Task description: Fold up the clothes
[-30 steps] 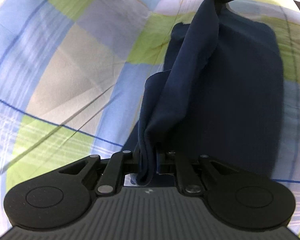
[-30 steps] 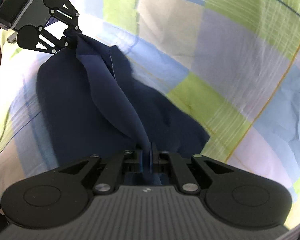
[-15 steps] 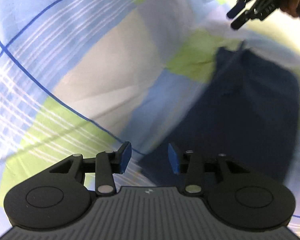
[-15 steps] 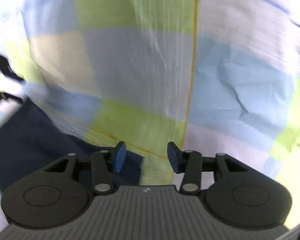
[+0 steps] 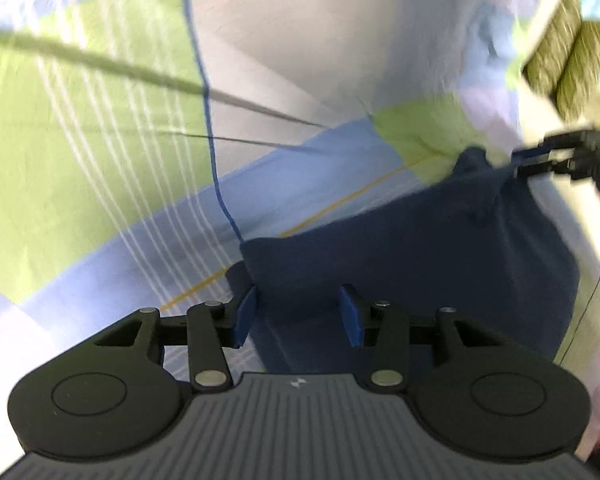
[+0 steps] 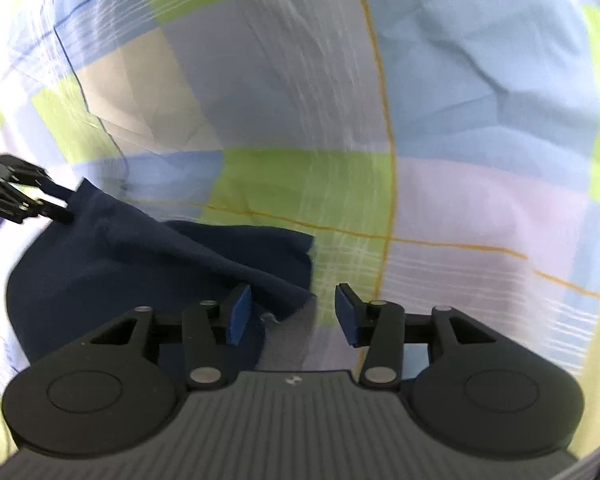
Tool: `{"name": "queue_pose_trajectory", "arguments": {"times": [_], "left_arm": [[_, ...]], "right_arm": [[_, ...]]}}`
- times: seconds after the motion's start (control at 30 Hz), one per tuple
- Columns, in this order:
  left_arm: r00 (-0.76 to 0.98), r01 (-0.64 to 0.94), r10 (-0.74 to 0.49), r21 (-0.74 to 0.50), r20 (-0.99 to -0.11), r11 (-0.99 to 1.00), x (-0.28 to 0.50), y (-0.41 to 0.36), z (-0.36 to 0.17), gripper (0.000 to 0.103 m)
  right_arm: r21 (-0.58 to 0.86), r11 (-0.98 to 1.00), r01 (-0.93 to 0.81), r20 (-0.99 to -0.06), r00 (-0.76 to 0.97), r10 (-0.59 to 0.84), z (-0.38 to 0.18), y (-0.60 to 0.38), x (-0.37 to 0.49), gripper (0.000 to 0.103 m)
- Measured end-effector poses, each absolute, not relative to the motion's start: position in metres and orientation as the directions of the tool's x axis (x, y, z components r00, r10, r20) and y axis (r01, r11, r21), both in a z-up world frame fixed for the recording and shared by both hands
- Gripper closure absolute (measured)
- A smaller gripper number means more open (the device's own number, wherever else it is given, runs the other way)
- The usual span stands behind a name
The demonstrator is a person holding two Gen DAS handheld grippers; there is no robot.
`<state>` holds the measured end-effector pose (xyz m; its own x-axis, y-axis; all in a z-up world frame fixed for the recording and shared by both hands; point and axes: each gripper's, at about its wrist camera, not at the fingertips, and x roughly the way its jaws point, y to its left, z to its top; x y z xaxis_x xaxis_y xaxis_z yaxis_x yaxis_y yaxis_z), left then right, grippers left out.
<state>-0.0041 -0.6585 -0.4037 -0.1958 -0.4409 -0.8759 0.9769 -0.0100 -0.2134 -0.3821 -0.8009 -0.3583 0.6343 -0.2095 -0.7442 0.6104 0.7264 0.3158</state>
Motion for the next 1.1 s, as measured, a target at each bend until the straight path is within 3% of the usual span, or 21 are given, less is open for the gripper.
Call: {"name": "queue_pose_trajectory", "arguments": {"times": [0.07,0.1,0.13,0.3,0.43,0.6,0.77,0.8,0.83,0.87,1.0,1.1], "left_arm": [[-0.214,0.967,-0.451,-0.252,-0.867,0.024,0.000,-0.663,-0.411,0.056],[-0.210,0.965,-0.474,-0.260,-0.855,0.043,0.002,-0.663,-0.413,0.065],[-0.200,0.966,-0.484,-0.254,-0.852,0.048,0.002,-0.663,-0.413,0.091],[-0.118,0.977,-0.568,-0.198,-0.814,0.082,-0.009,-0.644,-0.400,0.092],[-0.052,0.973,-0.594,-0.174,-0.803,0.150,-0.015,-0.635,-0.400,0.092],[-0.006,0.929,-0.561,-0.212,-0.828,0.304,0.002,-0.646,-0.430,0.090],[0.024,0.903,-0.506,-0.199,-0.862,0.382,0.005,-0.657,-0.440,0.080],[0.041,0.906,-0.502,-0.179,-0.864,0.383,0.004,-0.658,-0.437,0.080],[0.063,0.910,-0.504,-0.158,-0.861,0.384,0.002,-0.657,-0.430,0.080],[0.087,0.912,-0.507,-0.136,-0.858,0.386,0.001,-0.656,-0.424,0.082],[0.187,0.948,-0.558,-0.001,-0.808,0.319,-0.022,-0.646,-0.383,0.085],[0.028,0.988,-0.576,-0.066,-0.817,0.141,-0.052,-0.649,-0.381,0.086]], "right_arm": [[0.342,0.731,0.591,-0.727,0.659,-0.193,-0.361,-0.802,-0.381,0.067],[0.350,0.735,0.581,-0.719,0.670,-0.187,-0.362,-0.801,-0.380,0.089],[0.348,0.742,0.574,-0.709,0.678,-0.192,-0.365,-0.798,-0.377,0.100],[0.352,0.746,0.565,-0.674,0.706,-0.217,-0.352,-0.795,-0.379,0.100],[0.321,0.737,0.595,-0.700,0.673,-0.239,-0.351,-0.806,-0.365,0.101],[0.237,0.728,0.643,-0.749,0.598,-0.285,-0.361,-0.818,-0.333,0.102],[0.189,0.673,0.715,-0.819,0.492,-0.293,-0.375,-0.823,-0.318,0.101],[0.181,0.661,0.728,-0.833,0.472,-0.291,-0.377,-0.824,-0.315,0.090],[0.164,0.650,0.742,-0.843,0.448,-0.298,-0.377,-0.824,-0.313,0.067],[0.133,0.637,0.759,-0.840,0.427,-0.333,-0.368,-0.822,-0.316,0.060],[0.123,0.604,0.788,-0.770,0.460,-0.443,-0.335,-0.812,-0.337,0.065],[0.266,0.698,0.665,-0.686,0.639,-0.348,-0.314,-0.782,-0.338,0.092]]}}
